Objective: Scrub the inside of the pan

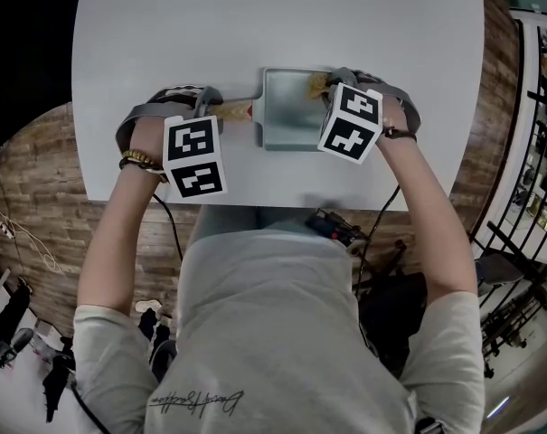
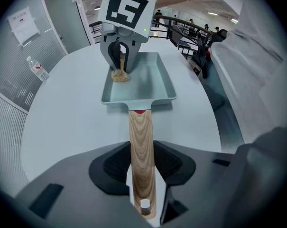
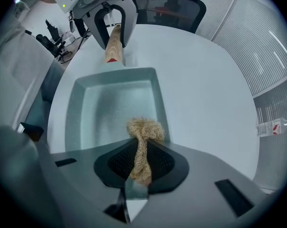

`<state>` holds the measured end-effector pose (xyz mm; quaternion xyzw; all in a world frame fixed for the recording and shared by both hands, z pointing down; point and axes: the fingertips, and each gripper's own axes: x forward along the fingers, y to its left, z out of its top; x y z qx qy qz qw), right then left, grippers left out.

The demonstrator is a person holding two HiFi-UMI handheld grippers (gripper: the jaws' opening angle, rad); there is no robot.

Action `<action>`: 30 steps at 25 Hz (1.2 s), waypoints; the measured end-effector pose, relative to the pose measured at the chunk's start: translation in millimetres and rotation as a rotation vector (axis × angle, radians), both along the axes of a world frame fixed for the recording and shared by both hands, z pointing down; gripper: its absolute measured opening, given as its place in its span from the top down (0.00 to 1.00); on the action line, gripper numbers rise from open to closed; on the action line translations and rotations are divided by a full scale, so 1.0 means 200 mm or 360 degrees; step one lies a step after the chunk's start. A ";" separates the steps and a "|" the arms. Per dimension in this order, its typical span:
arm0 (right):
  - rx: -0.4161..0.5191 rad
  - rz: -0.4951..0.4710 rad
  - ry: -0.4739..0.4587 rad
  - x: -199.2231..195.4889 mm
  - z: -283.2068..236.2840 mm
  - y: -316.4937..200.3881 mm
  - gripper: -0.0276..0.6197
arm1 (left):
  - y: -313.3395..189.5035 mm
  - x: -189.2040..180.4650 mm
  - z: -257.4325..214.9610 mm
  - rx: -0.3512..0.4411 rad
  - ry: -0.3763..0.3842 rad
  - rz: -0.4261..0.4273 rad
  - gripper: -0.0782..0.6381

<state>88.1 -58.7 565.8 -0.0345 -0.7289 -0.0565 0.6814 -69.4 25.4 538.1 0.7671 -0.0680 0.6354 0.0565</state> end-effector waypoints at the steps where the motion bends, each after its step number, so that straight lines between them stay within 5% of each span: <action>1: 0.0007 -0.0001 -0.0007 0.00 0.00 0.00 0.85 | -0.01 0.00 0.00 0.0000 -0.0007 -0.0007 0.68; 7: -0.0010 -0.0006 -0.0011 0.01 -0.01 0.06 0.85 | -0.01 -0.02 0.00 0.0010 -0.0046 -0.0022 0.68; 22: -0.0394 -0.0050 0.0114 0.14 -0.01 0.41 0.85 | -0.06 -0.03 0.02 0.0026 -0.0065 -0.0005 0.68; 30: -0.0373 -0.0021 0.0106 0.15 -0.01 0.43 0.85 | -0.06 -0.02 0.02 0.0027 -0.0067 0.0059 0.68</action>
